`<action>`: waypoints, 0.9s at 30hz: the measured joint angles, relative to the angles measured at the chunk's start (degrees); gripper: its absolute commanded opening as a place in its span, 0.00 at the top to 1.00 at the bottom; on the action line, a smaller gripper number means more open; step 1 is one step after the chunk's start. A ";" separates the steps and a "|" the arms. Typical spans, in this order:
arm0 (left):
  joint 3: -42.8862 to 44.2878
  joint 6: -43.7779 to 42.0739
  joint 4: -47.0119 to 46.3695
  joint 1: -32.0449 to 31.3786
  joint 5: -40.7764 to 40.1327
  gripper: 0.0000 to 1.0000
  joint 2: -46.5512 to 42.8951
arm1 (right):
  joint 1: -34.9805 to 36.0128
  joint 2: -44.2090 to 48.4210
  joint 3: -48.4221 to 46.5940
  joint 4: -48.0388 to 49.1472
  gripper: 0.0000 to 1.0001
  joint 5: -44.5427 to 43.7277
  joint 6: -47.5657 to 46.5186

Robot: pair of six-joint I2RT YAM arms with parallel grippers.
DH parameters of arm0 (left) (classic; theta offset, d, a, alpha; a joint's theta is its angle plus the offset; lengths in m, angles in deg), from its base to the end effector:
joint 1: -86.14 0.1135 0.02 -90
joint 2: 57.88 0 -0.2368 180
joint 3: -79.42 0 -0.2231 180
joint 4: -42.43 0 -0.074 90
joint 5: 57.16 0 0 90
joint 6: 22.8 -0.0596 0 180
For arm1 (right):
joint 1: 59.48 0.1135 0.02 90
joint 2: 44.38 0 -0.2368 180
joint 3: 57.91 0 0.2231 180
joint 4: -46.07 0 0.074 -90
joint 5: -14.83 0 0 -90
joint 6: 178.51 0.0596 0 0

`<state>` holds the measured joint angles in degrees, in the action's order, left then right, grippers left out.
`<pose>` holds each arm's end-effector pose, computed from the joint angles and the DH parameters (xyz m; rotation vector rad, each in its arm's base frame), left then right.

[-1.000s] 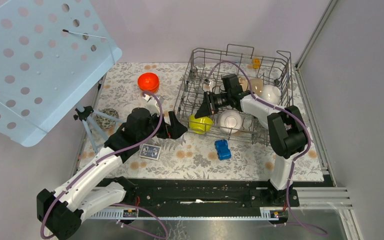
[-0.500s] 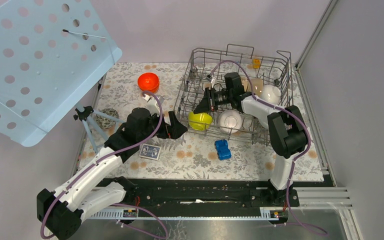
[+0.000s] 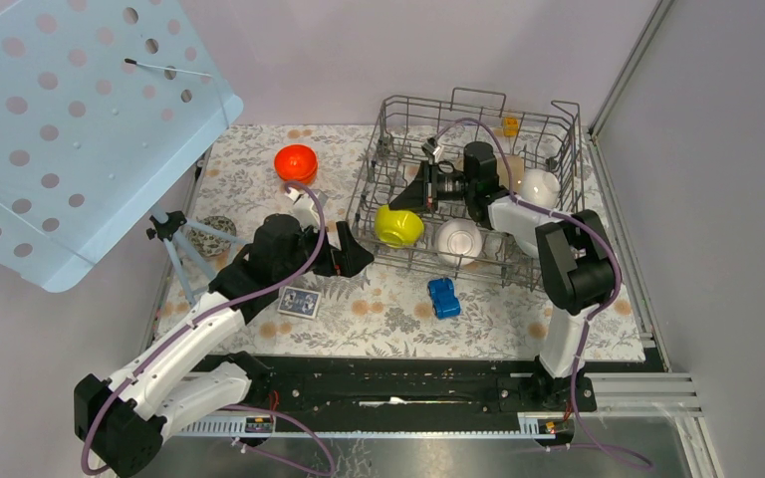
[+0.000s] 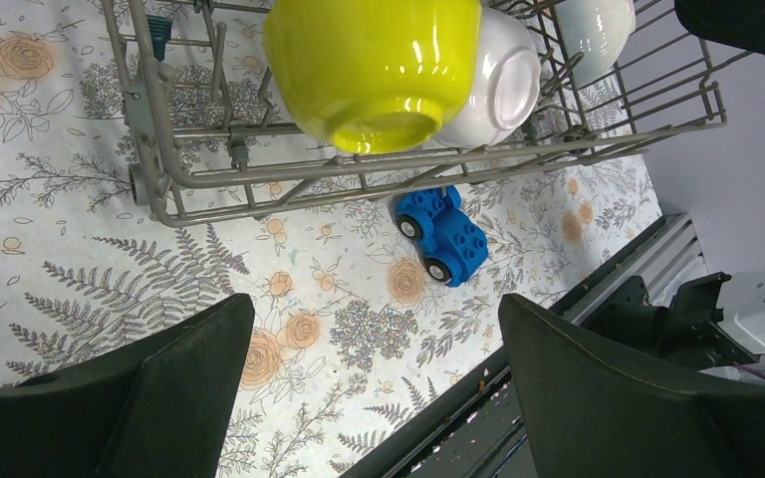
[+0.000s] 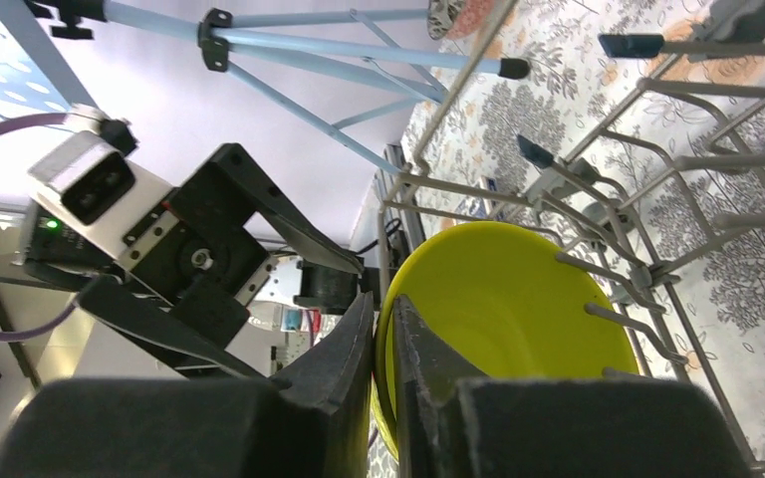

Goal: Unload the bowls from the dish rack
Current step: Pick up the bowl from the dish rack, then place the bowl at the center of the board.

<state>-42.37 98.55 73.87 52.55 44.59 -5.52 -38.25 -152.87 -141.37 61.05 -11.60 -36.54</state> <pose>0.1738 -0.1300 0.2666 0.1795 2.1254 -0.9045 0.3500 0.1932 0.2261 -0.4300 2.0089 1.8182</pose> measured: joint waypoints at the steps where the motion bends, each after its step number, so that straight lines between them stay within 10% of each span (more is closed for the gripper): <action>1: 0.00 0.00 0.00 0.00 -0.02 0.03 0.00 | -0.15 0.02 0.00 1.38 1.00 0.00 1.46; 13: -0.13 0.22 -0.50 0.00 -0.61 0.03 -0.92 | -0.31 6.58 -0.07 6.80 1.00 -1.46 7.80; 27: -0.87 2.58 -2.43 0.00 -0.46 0.04 -2.29 | 1.20 21.46 -5.90 -16.55 1.00 -8.17 -10.78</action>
<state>-43.25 101.13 71.44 52.55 44.13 -7.81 -37.05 -131.41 -147.27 44.51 -19.77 -47.32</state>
